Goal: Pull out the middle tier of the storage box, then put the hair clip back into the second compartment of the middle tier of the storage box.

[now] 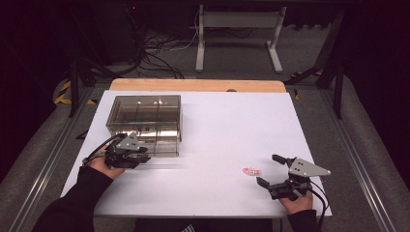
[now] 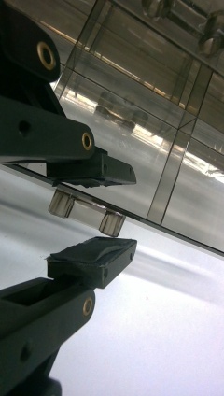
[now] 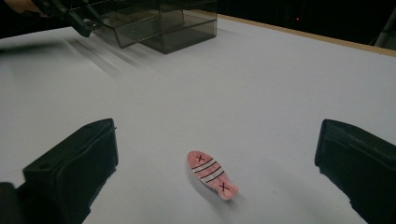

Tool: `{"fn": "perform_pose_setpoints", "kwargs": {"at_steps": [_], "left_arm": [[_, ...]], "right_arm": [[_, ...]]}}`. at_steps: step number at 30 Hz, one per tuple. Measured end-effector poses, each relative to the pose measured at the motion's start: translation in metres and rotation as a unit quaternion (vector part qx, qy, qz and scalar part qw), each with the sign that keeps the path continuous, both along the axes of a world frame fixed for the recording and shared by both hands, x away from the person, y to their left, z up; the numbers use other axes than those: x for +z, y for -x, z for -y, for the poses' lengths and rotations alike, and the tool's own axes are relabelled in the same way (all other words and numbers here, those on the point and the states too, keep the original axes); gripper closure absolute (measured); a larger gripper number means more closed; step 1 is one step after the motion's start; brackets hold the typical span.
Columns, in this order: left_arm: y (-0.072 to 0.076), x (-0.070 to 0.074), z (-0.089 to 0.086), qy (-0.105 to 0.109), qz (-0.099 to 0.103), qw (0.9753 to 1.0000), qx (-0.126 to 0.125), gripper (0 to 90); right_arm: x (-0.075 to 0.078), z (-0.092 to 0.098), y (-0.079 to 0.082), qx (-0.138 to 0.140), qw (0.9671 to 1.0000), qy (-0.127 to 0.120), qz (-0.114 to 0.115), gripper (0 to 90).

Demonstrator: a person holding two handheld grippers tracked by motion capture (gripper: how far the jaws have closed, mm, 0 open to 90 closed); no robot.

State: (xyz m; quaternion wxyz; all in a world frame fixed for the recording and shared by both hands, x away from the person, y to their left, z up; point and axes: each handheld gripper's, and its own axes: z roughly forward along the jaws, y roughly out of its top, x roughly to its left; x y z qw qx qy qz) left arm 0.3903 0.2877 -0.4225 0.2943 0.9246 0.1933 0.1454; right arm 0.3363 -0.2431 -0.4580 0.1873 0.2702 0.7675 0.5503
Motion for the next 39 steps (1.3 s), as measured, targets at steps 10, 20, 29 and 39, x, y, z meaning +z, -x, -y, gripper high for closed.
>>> {"fn": "perform_pose_setpoints", "kwargs": {"at_steps": [10,20,29,39], "left_arm": [[0.003,0.005,-0.001,0.016,0.007,0.9998,0.005,47.9],[0.014,0.017,0.001,0.048,0.036,0.9982,0.007,29.1],[0.026,0.022,0.000,0.096,0.047,0.9940,0.021,16.9],[0.037,0.020,-0.003,0.150,0.044,0.9871,0.034,4.5]], "right_arm": [[0.000,0.000,0.000,0.001,1.0000,0.003,-0.001,0.0],[0.000,-0.001,0.000,0.001,1.0000,0.004,-0.001,0.0],[0.000,-0.002,-0.001,0.002,1.0000,0.008,0.001,0.0],[0.000,-0.002,0.000,0.001,1.0000,0.008,0.001,0.0]]}}
